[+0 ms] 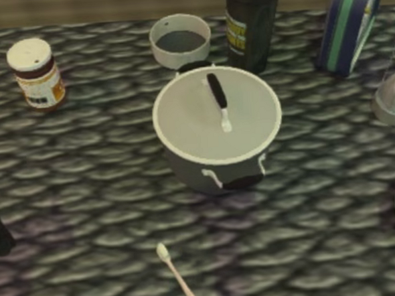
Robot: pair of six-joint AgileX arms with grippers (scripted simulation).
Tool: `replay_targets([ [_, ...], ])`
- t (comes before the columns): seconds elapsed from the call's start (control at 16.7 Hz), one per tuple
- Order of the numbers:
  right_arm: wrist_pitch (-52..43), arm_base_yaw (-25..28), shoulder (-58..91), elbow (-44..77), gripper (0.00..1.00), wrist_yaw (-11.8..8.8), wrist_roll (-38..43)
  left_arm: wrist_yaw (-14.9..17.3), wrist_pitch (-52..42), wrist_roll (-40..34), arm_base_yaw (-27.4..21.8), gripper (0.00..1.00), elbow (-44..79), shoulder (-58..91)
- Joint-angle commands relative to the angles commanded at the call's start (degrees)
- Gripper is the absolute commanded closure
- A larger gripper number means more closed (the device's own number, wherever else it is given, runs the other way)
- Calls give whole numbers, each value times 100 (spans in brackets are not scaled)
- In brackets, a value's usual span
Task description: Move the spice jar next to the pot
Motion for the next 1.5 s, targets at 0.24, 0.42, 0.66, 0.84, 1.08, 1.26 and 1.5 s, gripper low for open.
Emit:
replay_targets([
  [0.24,0,0,0,0,0,0,0,14,-80,11,-2,0,87,110],
  [0.42,0,0,0,0,0,0,0,83,-459,59,-23,0,533,665],
  [0.66,0,0,0,0,0,0,0,235,-1339,165,-83,0,1660,2003],
  [0.84,0,0,0,0,0,0,0,363,-2191,266,-138,0,2858,3329],
  [1.08,0,0,0,0,0,0,0,499,-3440,410,-194,0,4862,5376],
  [1.26,0,0,0,0,0,0,0,565,-4401,518,-221,0,6572,7028],
  [1.5,0,0,0,0,0,0,0,603,-5627,660,-239,0,8992,9261],
])
